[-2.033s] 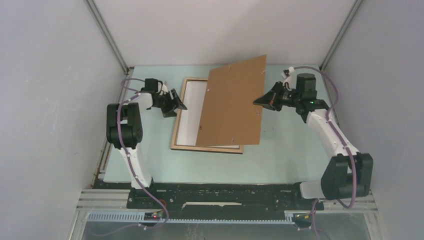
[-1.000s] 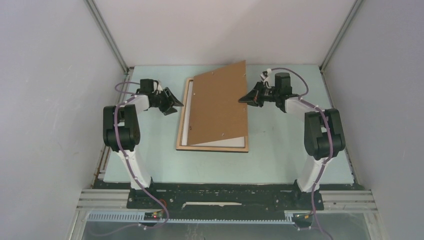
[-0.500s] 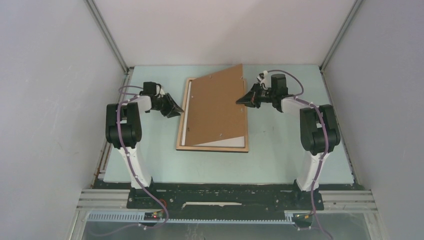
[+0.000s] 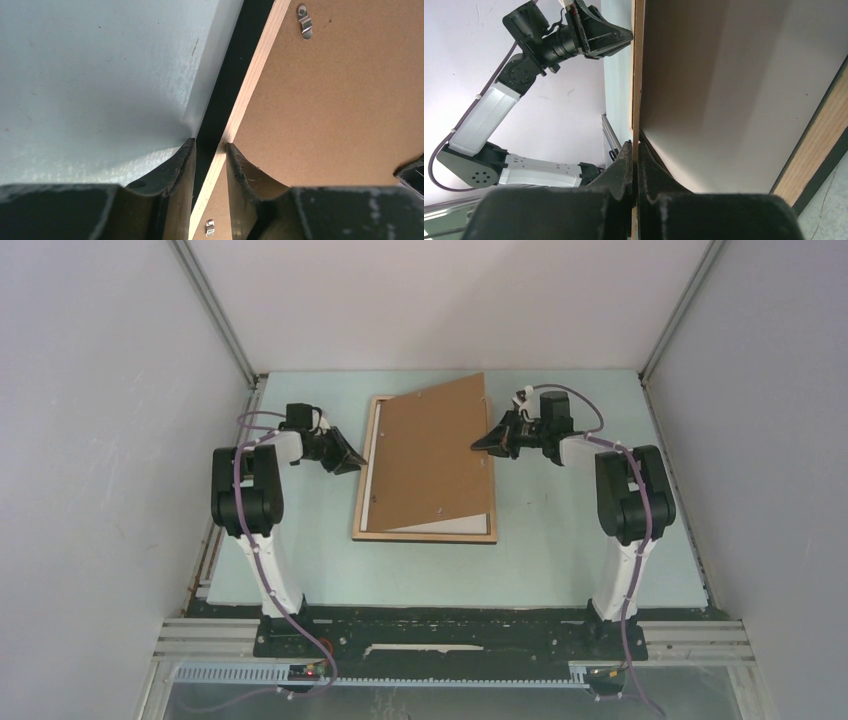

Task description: Put the photo into the frame

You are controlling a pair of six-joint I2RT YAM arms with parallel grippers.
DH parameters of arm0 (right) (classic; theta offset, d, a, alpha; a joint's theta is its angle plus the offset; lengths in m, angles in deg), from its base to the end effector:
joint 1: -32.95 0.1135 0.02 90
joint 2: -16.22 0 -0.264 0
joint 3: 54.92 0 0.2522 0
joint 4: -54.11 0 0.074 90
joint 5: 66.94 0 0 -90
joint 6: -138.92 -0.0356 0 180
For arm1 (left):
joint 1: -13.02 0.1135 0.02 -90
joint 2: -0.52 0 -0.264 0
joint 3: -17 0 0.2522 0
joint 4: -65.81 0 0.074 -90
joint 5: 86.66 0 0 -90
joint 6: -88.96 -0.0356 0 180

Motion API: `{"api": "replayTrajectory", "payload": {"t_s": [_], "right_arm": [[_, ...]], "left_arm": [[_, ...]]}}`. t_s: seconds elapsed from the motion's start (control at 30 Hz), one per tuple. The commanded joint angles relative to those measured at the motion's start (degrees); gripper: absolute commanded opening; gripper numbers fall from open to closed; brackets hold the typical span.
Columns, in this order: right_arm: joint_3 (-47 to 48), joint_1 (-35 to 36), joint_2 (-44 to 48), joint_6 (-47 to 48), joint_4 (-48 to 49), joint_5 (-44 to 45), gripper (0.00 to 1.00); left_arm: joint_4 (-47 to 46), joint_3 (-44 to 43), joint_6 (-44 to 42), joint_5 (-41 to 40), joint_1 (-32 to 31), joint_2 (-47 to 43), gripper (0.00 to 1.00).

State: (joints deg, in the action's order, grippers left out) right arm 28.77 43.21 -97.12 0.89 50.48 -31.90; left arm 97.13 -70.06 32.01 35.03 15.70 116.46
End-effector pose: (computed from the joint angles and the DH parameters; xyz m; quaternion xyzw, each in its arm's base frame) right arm 0.4108 0.1040 0.1793 0.0453 0.8096 0.5599 0.1703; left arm 0.4086 0.0004 0.1386 -0.2184 0.9064 -0.3194 0.1696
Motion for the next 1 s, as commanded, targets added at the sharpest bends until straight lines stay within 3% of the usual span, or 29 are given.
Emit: {"api": "replayTrajectory", "payload": {"t_s": [0.0, 0.23, 0.97], "right_arm": [[2.93, 1.25, -0.91, -2.37, 6.28, -2.48, 0.0], [1.78, 1.08, 0.39, -4.17, 10.34, -2.09, 0.0], [-1.22, 1.61, 4.37, 0.23, 9.41, -1.38, 0.0]], "left_arm": [[1.45, -2.15, -0.34, 0.22, -0.91, 0.99, 0.32], [1.66, -2.43, -0.52, 0.28, -1.19, 1.09, 0.31], [3.05, -3.3, -1.29, -0.85, -1.19, 1.34, 0.27]]}}
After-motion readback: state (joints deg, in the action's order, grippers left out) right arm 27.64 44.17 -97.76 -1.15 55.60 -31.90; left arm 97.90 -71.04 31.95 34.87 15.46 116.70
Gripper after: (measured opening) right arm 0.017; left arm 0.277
